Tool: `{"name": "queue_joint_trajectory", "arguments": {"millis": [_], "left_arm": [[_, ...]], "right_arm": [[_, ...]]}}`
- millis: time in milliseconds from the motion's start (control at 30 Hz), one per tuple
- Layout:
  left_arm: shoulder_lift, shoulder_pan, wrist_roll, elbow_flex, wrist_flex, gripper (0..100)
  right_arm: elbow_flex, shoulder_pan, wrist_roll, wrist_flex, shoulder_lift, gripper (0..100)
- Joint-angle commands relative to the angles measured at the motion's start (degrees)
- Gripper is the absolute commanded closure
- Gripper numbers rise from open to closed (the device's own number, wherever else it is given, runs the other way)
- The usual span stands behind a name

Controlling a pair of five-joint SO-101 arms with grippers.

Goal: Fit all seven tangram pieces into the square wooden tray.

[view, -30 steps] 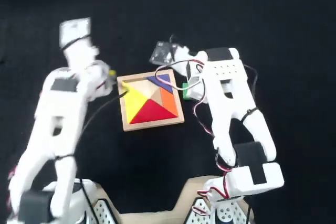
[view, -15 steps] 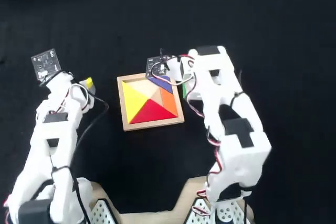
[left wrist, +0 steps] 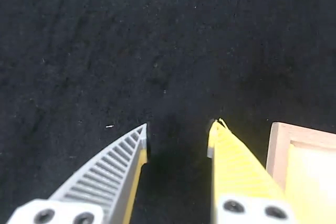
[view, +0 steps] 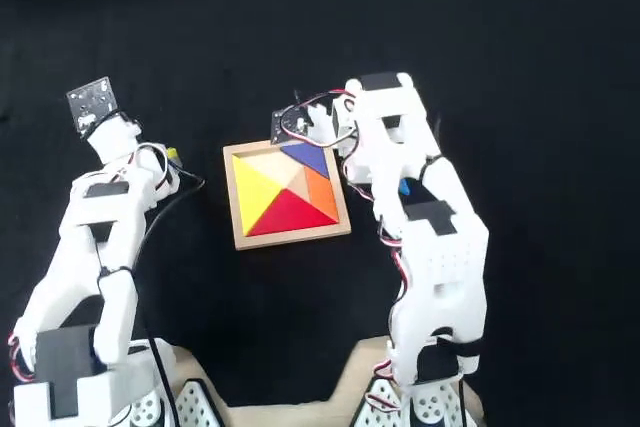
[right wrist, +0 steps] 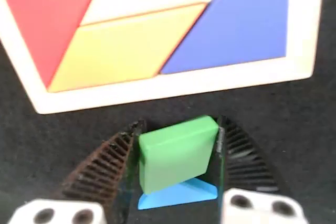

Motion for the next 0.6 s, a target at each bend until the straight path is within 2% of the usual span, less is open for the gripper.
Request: {"name": "queue_joint_trajectory", "arguments": {"millis": [0, 433, 567], "left_arm": [[-0.1, -0.6, 0.4, -3.3, 0.3, 81], [0.0, -0.6, 0.4, -3.4, 0.3, 81], [0.0, -0.6, 0.4, -3.4, 0.3, 81]], "right_arm": [[-4.0, 1.6, 0.4, 1.9, 0.4, 77.6], [-14.5, 4.0, 1.7, 11.4, -0.3, 77.9], [-13.9, 4.0, 1.7, 8.4, -0.1, 89.7]]}}
